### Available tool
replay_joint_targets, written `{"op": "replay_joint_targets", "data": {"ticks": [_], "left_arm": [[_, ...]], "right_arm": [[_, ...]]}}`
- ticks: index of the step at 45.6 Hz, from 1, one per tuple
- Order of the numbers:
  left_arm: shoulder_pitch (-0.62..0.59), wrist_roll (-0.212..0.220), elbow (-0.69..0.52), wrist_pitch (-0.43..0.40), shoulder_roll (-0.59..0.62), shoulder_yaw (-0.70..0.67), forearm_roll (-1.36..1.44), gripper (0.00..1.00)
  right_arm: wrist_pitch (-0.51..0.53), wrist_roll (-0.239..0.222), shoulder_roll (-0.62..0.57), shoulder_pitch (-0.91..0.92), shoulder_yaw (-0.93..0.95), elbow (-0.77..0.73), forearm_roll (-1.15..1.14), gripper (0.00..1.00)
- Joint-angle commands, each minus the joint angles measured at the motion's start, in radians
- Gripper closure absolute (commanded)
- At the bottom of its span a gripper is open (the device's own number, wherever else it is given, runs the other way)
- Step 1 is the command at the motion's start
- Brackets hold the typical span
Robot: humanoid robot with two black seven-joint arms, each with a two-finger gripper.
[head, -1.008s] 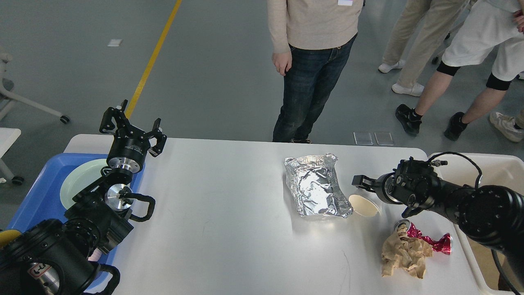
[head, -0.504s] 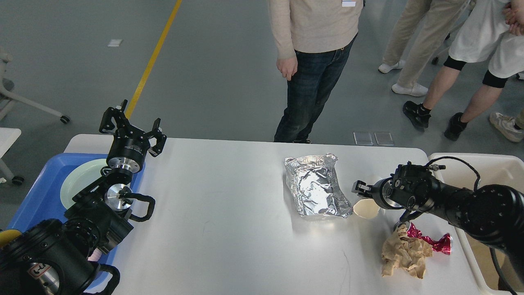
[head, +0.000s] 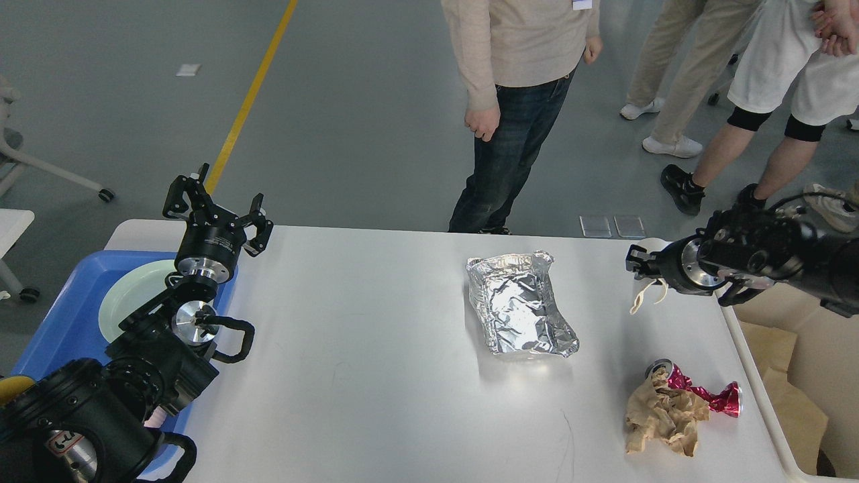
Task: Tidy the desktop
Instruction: 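Lift the paper cup and drop it into the white bin, then move the right gripper to the foil package and grasp it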
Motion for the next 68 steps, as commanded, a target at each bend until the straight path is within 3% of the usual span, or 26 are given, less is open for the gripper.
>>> {"op": "replay_joint_targets", "data": {"ticks": [1, 10, 17, 25, 35, 43, 48, 52, 58, 68], "left_arm": [[0.000, 0.000, 0.000, 0.000, 0.000, 0.000, -0.001, 0.04], [0.000, 0.000, 0.000, 0.000, 0.000, 0.001, -0.001, 0.04], [0.000, 0.000, 0.000, 0.000, 0.000, 0.001, -0.001, 0.04], [0.000, 0.000, 0.000, 0.000, 0.000, 0.000, -0.001, 0.04], [0.000, 0.000, 0.000, 0.000, 0.000, 0.000, 0.001, 0.04], [0.000, 0.000, 0.000, 0.000, -0.001, 0.001, -0.001, 0.04], [0.001, 0.000, 0.000, 0.000, 0.000, 0.000, -0.001, 0.04], [0.000, 0.000, 0.000, 0.000, 0.000, 0.000, 0.001, 0.04], [0.000, 0.000, 0.000, 0.000, 0.000, 0.000, 0.001, 0.04], [0.000, 0.000, 0.000, 0.000, 0.000, 0.000, -0.001, 0.04]], "right_arm": [[0.075, 0.000, -0.118, 0.170, 0.000, 0.112, 0.000, 0.99], [0.245, 0.002, -0.283, 0.440, -0.002, 0.247, 0.000, 0.98], [0.343, 0.002, -0.344, 0.551, -0.002, 0.268, -0.001, 0.98], [0.283, 0.002, -0.346, 0.492, -0.035, 0.216, -0.008, 0.98], [0.050, 0.002, -0.343, 0.162, -0.040, 0.020, -0.009, 0.96], [-0.042, 0.003, -0.306, -0.110, -0.028, -0.209, -0.008, 0.73], [-0.089, 0.003, -0.243, -0.281, -0.028, -0.363, -0.009, 0.22], [-0.126, 0.005, -0.186, -0.404, -0.026, -0.480, -0.009, 0.04], [-0.137, 0.007, -0.126, -0.530, -0.023, -0.569, -0.011, 0.01], [-0.137, 0.005, -0.088, -0.576, -0.026, -0.580, -0.012, 0.01]]}}
